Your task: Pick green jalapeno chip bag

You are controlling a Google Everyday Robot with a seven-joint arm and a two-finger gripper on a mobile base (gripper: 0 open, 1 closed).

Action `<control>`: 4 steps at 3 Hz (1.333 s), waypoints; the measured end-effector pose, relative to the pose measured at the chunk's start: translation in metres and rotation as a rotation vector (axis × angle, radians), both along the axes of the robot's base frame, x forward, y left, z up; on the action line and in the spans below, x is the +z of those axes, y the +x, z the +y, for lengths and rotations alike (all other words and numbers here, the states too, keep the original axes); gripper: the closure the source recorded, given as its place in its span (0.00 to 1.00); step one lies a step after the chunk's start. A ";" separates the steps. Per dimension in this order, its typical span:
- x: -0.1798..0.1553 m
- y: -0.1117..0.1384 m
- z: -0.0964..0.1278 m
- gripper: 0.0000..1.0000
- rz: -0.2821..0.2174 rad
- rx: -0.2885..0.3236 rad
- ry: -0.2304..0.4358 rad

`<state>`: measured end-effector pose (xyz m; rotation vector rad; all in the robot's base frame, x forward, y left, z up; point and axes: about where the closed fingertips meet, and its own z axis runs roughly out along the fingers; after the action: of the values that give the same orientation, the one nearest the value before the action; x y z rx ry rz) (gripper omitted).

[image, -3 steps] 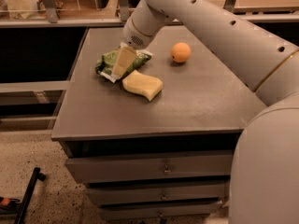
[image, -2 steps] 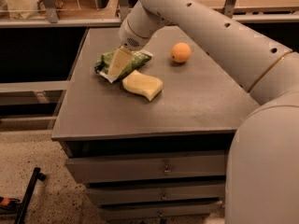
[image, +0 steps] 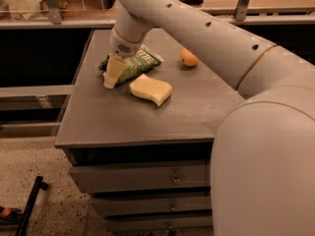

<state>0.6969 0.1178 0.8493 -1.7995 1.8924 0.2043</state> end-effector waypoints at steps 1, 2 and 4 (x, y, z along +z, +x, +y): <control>-0.008 -0.002 0.006 0.41 0.011 0.007 -0.047; -0.014 -0.004 0.010 0.65 0.025 0.014 -0.071; -0.005 -0.001 0.001 1.00 0.016 0.008 -0.042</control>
Offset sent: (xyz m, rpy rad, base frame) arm -0.0054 0.0111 -0.0139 -0.0955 0.0328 0.0161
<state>0.6959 0.1186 0.8439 -1.8389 1.9144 0.1833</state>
